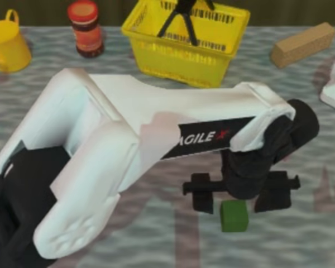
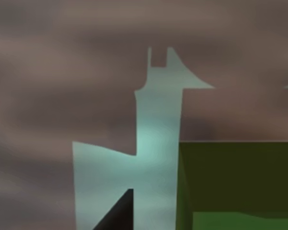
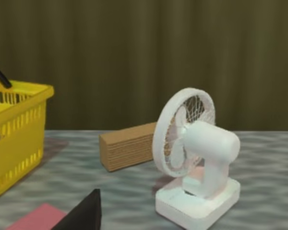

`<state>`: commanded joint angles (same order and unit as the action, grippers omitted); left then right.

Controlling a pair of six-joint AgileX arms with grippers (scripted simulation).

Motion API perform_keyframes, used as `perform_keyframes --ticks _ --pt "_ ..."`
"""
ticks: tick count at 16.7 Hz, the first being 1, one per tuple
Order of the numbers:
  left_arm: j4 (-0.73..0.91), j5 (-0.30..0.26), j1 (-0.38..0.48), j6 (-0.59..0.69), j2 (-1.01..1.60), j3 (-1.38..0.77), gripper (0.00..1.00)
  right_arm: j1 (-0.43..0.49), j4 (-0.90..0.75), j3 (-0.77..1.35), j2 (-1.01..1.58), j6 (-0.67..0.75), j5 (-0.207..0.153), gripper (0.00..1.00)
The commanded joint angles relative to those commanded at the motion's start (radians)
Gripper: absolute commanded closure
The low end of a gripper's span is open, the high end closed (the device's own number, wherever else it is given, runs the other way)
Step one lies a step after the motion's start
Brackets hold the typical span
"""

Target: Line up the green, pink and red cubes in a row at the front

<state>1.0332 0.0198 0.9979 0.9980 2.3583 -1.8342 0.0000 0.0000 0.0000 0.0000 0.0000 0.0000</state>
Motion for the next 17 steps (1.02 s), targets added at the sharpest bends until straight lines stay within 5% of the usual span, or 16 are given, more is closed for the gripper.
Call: perform_keyframes --ticks 10,17 --pt "0.017 0.0 -0.003 0.002 -0.003 -0.017 0.0 0.0 0.0 0.0 0.0 0.0 0.0 0.0" --pt "0.237 0.001 -0.017 0.006 -0.055 -0.18 0.0 0.0 0.0 0.0 0.0 0.0 0.0 0.0"
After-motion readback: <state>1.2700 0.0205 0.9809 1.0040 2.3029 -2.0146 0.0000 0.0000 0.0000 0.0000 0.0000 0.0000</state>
